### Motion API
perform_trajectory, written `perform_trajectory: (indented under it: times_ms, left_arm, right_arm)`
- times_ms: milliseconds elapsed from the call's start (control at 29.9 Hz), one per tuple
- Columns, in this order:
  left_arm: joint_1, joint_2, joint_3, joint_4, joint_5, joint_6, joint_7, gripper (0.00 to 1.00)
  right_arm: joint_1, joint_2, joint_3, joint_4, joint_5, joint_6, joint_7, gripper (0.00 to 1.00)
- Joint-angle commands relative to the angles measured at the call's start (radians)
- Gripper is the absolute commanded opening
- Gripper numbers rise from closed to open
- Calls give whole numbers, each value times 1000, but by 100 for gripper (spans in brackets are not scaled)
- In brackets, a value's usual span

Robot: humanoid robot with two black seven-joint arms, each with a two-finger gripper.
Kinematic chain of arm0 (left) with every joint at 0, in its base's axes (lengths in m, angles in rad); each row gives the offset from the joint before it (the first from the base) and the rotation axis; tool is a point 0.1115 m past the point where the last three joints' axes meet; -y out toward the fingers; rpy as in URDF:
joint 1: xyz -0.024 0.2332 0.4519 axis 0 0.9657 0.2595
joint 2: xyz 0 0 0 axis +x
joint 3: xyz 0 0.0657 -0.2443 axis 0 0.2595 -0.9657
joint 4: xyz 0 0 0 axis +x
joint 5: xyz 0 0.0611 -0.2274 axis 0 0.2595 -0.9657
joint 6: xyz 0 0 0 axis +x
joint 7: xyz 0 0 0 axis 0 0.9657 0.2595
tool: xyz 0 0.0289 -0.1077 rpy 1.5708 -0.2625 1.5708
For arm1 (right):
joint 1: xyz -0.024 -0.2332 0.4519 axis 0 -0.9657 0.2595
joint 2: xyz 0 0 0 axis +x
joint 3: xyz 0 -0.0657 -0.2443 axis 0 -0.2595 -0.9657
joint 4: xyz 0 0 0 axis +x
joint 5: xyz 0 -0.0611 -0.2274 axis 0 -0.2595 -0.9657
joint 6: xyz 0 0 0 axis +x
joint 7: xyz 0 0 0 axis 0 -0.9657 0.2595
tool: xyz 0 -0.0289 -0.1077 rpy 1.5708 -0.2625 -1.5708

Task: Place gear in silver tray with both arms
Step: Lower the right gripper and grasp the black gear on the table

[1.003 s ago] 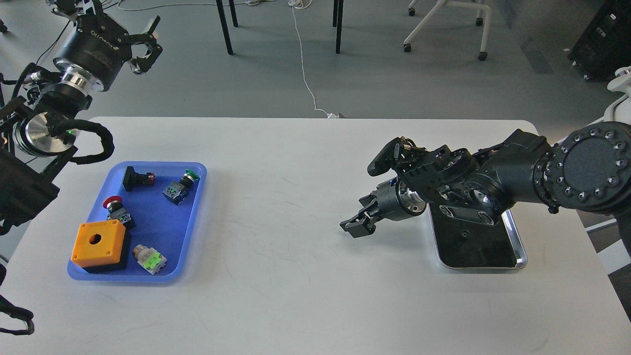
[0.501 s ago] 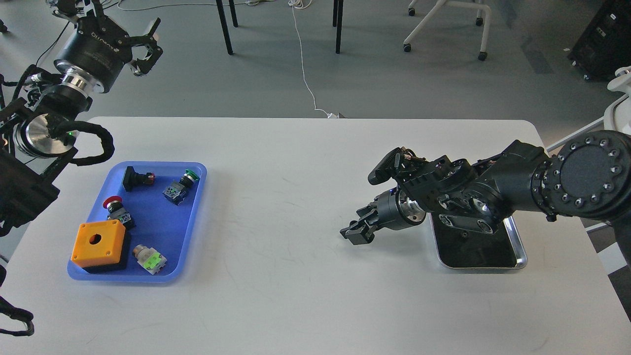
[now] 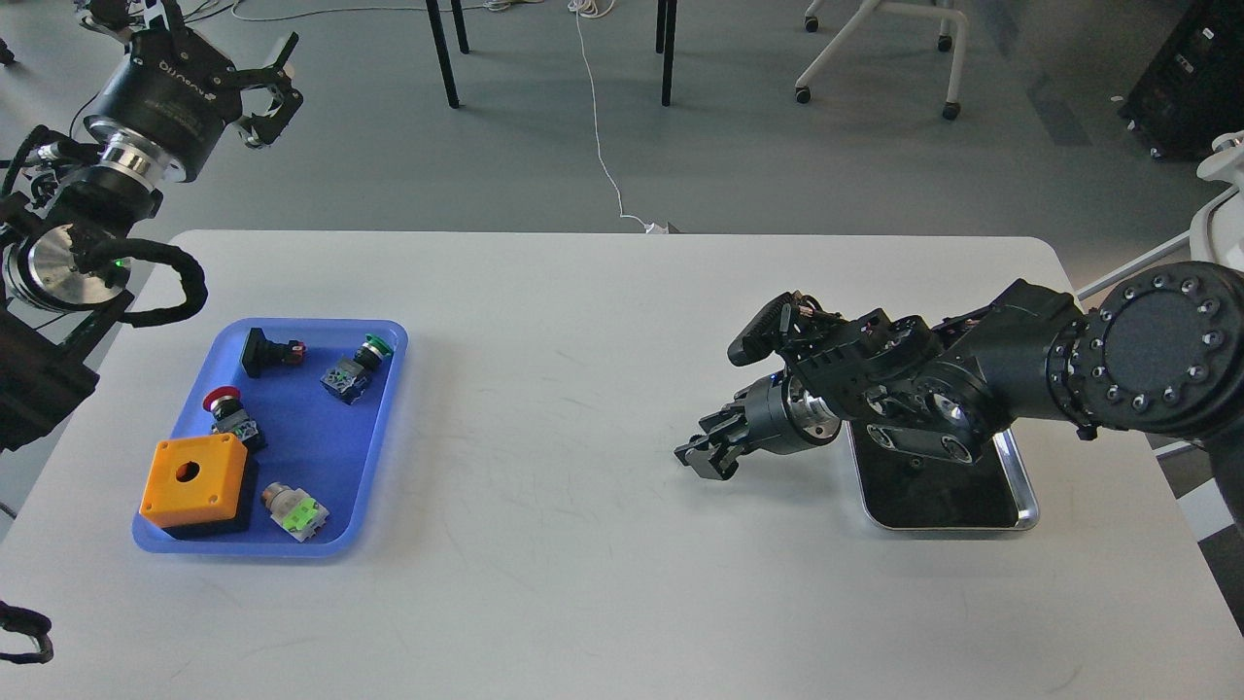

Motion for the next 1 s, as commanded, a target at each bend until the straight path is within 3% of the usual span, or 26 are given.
perform_trajectory:
  times_ms: [0, 401, 969]
  left_arm:
    - [0, 1, 0, 0, 0, 0, 0, 98]
    - [2, 4, 0, 0, 0, -2, 0, 98]
    - [2, 19, 0, 0, 0, 1, 0, 98]
  right_arm:
    - [-1, 0, 0, 0, -1, -1, 0, 41]
    - [8, 0, -5, 2, -10, 0, 0, 20]
    - [178, 0, 0, 38, -21, -3, 0, 18]
